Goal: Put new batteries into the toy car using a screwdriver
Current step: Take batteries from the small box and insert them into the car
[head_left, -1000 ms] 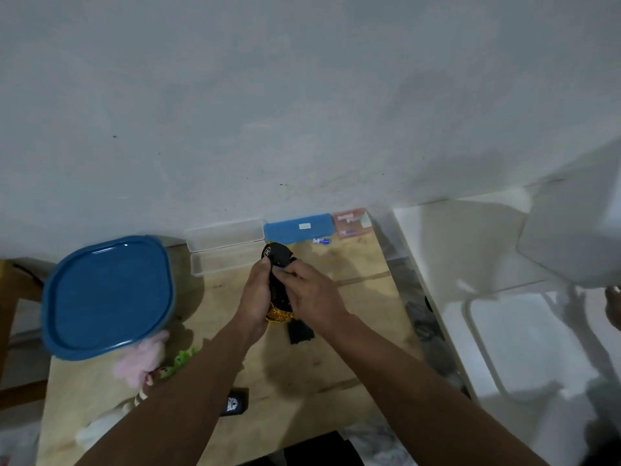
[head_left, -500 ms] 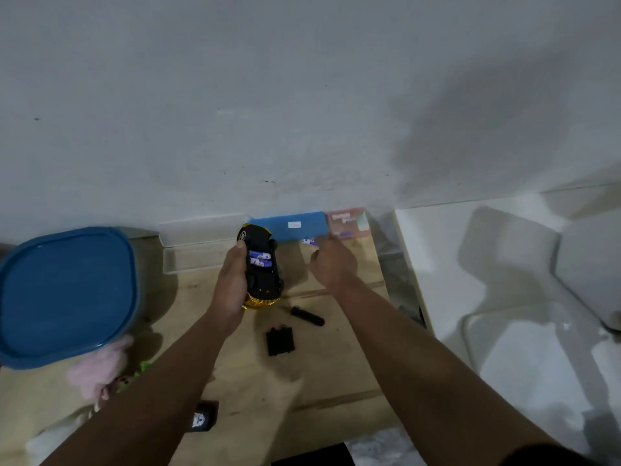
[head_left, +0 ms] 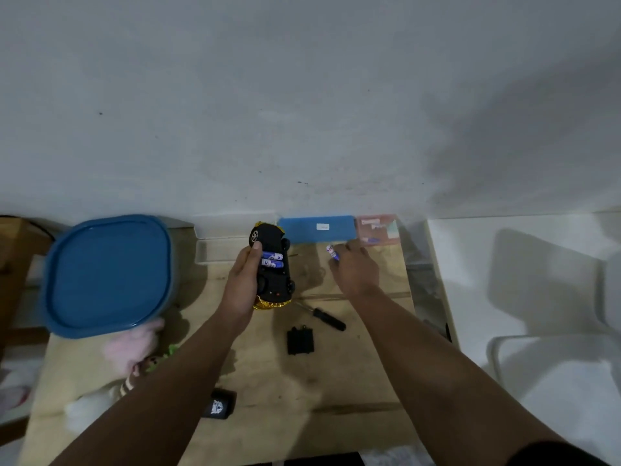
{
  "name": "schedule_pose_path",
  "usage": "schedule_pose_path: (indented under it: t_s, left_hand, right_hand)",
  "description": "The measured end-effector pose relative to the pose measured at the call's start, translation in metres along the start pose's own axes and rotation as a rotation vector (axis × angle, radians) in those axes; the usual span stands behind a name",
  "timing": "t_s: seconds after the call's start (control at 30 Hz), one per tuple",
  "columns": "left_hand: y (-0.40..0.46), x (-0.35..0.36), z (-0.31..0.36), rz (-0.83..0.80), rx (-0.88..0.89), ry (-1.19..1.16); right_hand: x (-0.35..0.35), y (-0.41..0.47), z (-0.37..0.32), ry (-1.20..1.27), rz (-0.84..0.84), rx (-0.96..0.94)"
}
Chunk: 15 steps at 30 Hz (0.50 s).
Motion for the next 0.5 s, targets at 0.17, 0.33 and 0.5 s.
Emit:
schedule_pose_path:
  t_s: [0.17,0.33,0.5]
  left_hand:
    - [-0.011,-0.017,0.002,-0.002,-0.024,-0.031]
    - [-0.027,-0.025,0.007,-0.081,-0.024,-0.092]
    - [-0.052,-0.027,0.011,-0.12,-0.03,-0.123]
  right_hand:
    - [-0.001,-0.005,-0.009,0.021,-0.024,0.027]
    - [-0.023,-0.032,-0.021,0.53,0.134,0.169]
    - [-0.068,-0.07,-0.082,1.042,0.298,0.119]
Point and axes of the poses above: each hand's wrist, its own y-axis towards the middle knuckle, its own x-axis out of the palm, z = x × y, the point moved 9 cm from there along y, towards the middle knuckle, and after that the axes turned 7 degrees about -x, right-handed, at the moved point
